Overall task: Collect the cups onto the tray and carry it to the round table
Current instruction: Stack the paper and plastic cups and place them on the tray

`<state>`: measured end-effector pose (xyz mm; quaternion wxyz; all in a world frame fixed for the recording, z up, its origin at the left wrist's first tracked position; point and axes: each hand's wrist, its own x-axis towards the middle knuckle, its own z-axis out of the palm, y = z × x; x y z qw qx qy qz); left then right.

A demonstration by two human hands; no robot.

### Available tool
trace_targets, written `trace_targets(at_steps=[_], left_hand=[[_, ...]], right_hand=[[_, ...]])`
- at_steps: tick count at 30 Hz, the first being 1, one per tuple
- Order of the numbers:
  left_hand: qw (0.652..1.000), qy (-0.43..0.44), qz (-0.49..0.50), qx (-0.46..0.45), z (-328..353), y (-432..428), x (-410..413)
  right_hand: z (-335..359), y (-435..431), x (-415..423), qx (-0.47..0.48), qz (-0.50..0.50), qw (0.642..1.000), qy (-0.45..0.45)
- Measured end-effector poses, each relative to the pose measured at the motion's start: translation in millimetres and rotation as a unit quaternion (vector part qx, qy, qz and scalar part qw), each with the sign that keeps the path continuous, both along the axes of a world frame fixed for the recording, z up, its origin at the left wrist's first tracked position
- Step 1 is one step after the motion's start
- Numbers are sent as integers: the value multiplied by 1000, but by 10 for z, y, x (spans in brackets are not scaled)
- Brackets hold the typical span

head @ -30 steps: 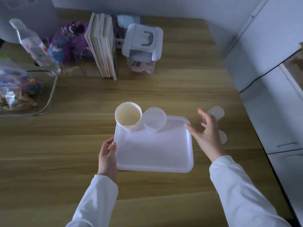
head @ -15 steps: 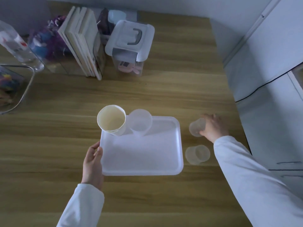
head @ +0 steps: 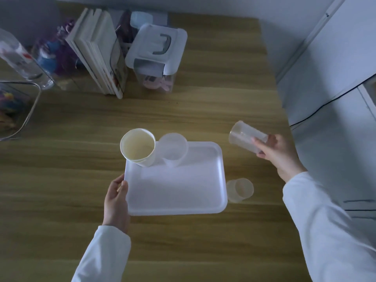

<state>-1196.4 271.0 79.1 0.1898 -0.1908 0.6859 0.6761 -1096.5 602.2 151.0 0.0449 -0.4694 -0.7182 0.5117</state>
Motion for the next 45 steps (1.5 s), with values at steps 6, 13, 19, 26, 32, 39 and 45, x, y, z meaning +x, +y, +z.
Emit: trace_targets(at_steps=[6,13,19,26,32,39,45], left_hand=[[1000,6,-8,14,65,-55,-22],[999,10,-13,32,138,-195,-12],[999,4,-7,37,175,-299,-13],[998,-8,-3,55,213,-358,-35],[999,-8,-7,50,209,-384,-75],[999,-9,-7,44,187,-395,-115],[999,-16,3,40,132,-395,-143]], right_hand=[[136,-484,19,-343,-155,904,202],[-26,-950,-52,-498,-161,804,281],[-106,-1195,-135,-256,-9,945,202],[-183,-1405,-195,31,50,995,81],[-283,-1505,-239,91,84,991,55],[-339,-1512,-307,145,96,982,71],[-270,-1373,-181,179,129,971,97]])
